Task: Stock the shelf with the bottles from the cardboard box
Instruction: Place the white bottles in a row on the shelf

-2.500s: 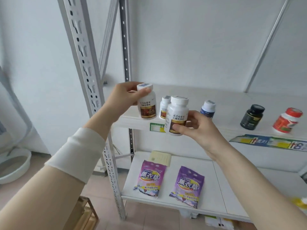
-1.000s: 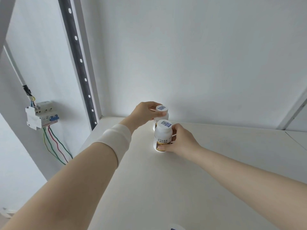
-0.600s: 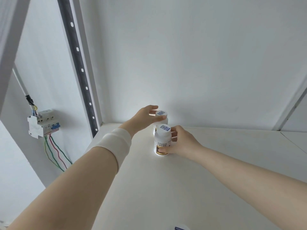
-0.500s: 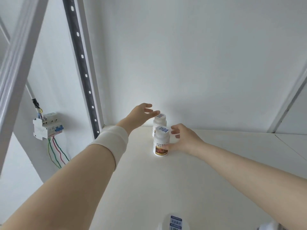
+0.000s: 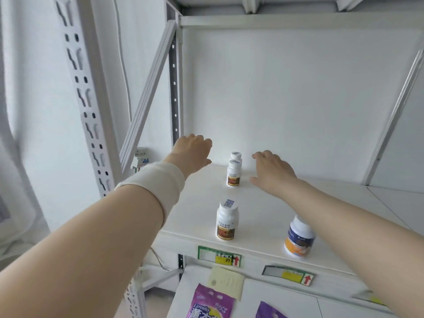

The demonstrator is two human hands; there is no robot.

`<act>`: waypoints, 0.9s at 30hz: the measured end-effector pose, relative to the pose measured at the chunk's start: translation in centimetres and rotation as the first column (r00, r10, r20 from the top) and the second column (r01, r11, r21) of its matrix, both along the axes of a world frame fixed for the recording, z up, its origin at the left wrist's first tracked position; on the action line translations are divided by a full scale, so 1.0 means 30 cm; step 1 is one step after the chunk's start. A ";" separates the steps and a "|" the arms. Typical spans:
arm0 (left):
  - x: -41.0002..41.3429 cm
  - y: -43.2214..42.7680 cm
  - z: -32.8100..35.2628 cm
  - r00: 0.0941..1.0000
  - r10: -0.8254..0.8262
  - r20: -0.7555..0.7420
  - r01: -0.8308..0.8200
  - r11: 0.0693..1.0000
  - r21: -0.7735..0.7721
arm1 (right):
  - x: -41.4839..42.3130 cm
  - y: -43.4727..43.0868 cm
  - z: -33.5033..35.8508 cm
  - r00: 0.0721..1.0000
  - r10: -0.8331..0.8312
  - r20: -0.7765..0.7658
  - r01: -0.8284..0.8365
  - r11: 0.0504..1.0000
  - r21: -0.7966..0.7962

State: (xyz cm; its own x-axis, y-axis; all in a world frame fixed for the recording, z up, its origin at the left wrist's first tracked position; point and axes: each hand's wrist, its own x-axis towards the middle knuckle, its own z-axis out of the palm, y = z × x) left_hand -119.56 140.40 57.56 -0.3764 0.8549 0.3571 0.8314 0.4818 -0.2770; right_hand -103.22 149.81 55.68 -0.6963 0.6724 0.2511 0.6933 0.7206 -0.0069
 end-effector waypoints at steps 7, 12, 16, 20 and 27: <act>0.151 -0.428 -0.015 0.981 0.032 -0.192 -0.047 0.996 -0.075 | 0.048 -0.379 -0.027 0.990 0.136 0.046 -0.140 0.985 0.103; 0.132 -0.738 -0.053 0.974 0.106 -0.203 -0.133 0.983 -0.126 | -0.030 -0.638 -0.055 0.962 0.255 0.091 -0.266 0.955 0.130; 0.034 -1.010 -0.117 0.963 0.222 -0.149 -0.241 0.963 -0.118 | -0.152 -0.862 -0.104 0.928 0.343 0.147 -0.360 0.926 0.113; -0.131 -1.320 -0.236 0.937 0.348 -0.024 -0.348 0.926 -0.145 | -0.355 -1.110 -0.205 0.878 0.430 0.211 -0.445 0.895 0.031; -0.327 -1.804 -0.593 0.807 0.564 0.175 -0.521 0.819 -0.240 | -0.650 -1.509 -0.507 0.729 0.611 0.309 -0.624 0.779 -0.070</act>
State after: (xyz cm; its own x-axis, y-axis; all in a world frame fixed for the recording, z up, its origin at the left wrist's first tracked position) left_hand -129.37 86.30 39.77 -0.8483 0.5248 0.0700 0.4973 0.8352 -0.2349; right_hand -122.71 104.54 40.47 -0.9978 0.0622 -0.0238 0.0577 0.9859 0.1570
